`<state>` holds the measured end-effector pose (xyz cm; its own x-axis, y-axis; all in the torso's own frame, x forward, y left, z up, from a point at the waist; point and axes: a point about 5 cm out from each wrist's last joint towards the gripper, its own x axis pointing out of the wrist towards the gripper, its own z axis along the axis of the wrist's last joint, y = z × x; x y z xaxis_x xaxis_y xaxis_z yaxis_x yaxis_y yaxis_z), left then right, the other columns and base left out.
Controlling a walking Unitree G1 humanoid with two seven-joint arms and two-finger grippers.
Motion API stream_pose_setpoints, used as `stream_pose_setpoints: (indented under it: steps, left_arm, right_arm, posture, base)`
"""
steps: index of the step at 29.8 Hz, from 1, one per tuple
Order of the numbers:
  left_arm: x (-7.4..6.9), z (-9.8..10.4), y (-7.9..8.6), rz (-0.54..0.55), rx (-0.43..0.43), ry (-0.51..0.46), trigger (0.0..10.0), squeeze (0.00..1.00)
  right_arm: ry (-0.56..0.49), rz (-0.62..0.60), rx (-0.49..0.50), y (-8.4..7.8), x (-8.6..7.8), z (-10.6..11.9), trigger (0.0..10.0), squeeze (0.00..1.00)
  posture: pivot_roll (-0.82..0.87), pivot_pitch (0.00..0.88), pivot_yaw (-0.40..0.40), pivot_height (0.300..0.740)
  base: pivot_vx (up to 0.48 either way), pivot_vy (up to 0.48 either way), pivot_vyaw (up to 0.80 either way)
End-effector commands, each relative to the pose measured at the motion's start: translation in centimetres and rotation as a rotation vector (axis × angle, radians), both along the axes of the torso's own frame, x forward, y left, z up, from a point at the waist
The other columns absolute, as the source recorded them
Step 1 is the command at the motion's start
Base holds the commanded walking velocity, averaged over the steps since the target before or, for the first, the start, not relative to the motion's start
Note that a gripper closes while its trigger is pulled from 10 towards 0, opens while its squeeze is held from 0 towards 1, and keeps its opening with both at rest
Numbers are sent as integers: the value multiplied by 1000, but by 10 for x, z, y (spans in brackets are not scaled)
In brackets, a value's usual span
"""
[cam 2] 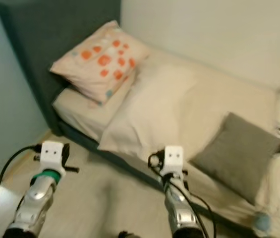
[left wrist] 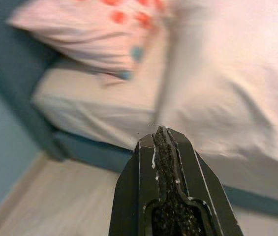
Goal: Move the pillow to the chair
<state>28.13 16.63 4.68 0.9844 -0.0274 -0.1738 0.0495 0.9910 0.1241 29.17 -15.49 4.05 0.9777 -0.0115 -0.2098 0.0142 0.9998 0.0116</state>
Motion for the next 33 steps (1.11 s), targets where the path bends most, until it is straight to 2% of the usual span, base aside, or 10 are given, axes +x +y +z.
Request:
stream_pose_setpoints:
  steps: [1,3,7,11,23,26,28,30,33]
  left_arm:
    - [-5,-6,4,11,-13,30,10000,0]
    - [-3,-6,8,52,-13,31,10000,0]
    - [-2,-7,5,84,-32,34,10000,0]
    - [-4,-3,0,46,-37,17,10000,0]
    - [-6,-6,-2,37,-22,15,10000,0]
    - [1,4,-3,48,-9,-24,10000,0]
    - [9,17,0,82,6,-62,10000,0]
    - [9,23,5,121,5,-75,10000,0]
    - [5,22,8,136,6,-69,10000,0]
  right_arm:
    - [31,-11,7,-1,-3,-6,10000,0]
    - [30,-23,7,-3,-2,-6,10000,0]
    - [25,-21,10,0,-2,-5,10000,0]
    - [26,-13,9,2,-3,-5,10000,0]
    - [28,-4,11,3,-2,-6,10000,0]
    - [28,0,9,3,-1,-5,10000,0]
    - [27,6,11,6,-1,-5,10000,0]
    - [19,24,6,10,-1,-4,10000,0]
    - [12,39,-5,12,0,-3,10000,0]
  posture:
    - [36,15,14,740]
    - [36,13,16,740]
    - [36,12,12,740]
    - [43,12,13,740]
    - [56,12,5,740]
    - [62,12,5,740]
    - [55,15,21,740]
    - [53,16,28,740]
    - [51,17,32,740]
  base:
    - [0,0,-800]
    - [0,0,-800]
    - [0,0,-800]
    - [0,0,-800]
    - [0,0,-800]
    - [0,0,-800]
    - [0,0,-800]
    - [0,0,-800]
    - [0,0,-800]
